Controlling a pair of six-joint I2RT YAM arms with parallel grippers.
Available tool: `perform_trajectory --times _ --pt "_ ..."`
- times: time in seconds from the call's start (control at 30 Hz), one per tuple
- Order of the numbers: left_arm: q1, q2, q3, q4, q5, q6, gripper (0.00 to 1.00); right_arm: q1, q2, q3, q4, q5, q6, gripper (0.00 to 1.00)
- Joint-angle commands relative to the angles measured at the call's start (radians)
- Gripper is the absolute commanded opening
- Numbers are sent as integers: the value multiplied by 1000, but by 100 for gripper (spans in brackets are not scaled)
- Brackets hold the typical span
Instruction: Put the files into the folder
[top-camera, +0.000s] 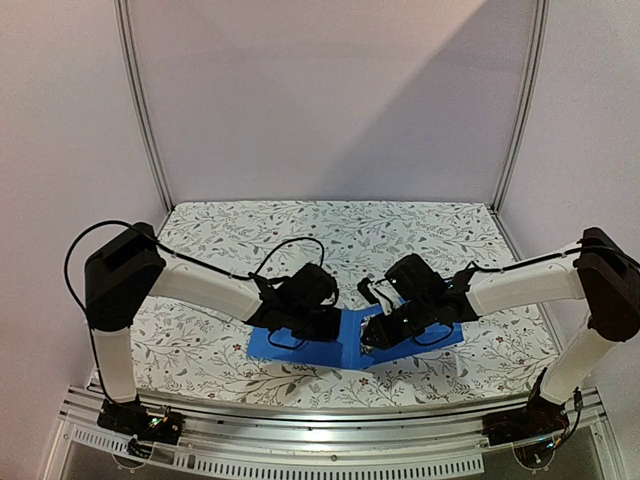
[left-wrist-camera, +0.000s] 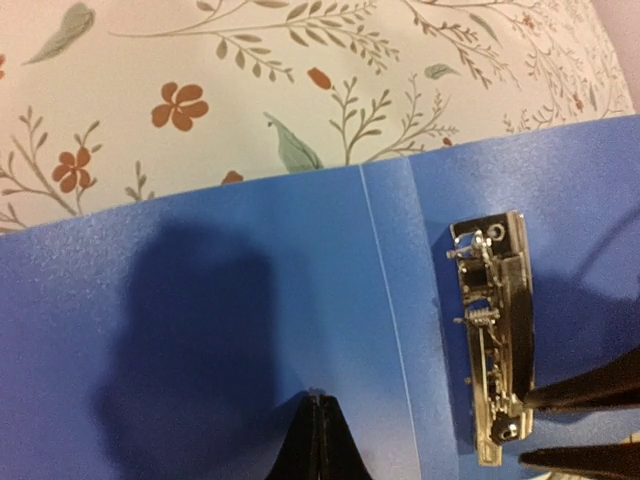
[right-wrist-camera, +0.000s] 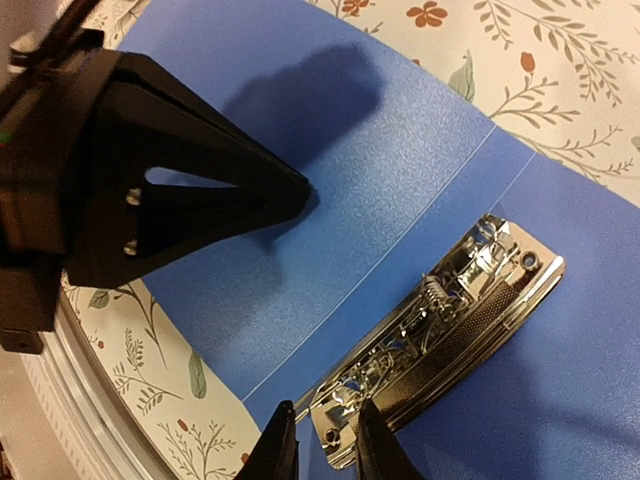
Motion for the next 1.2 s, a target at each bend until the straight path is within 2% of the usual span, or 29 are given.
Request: perform_trajectory --times 0.0,0.1,0.27,0.43,0.57,0.7,1.0,1.17 --pt "17 -71 -40 47 -2 3 0 5 40 14 -44 24 -14 20" --pt "23 -61 -21 121 25 2 11 5 47 11 -53 53 -23 21" --pt "28 41 99 138 122 -15 16 6 62 11 -60 53 -23 21" --pt "28 132 181 142 154 -77 16 5 65 1 -59 54 -18 21" --pt "28 163 228 93 115 -92 14 5 57 -17 -50 65 -22 21" --pt "29 169 242 70 84 -96 13 5 56 -25 -43 63 -20 21" --pt "21 204 298 -117 -3 -102 14 5 68 -32 -20 57 -13 22" --pt "22 215 280 -87 45 -134 13 6 45 -77 39 69 4 23"
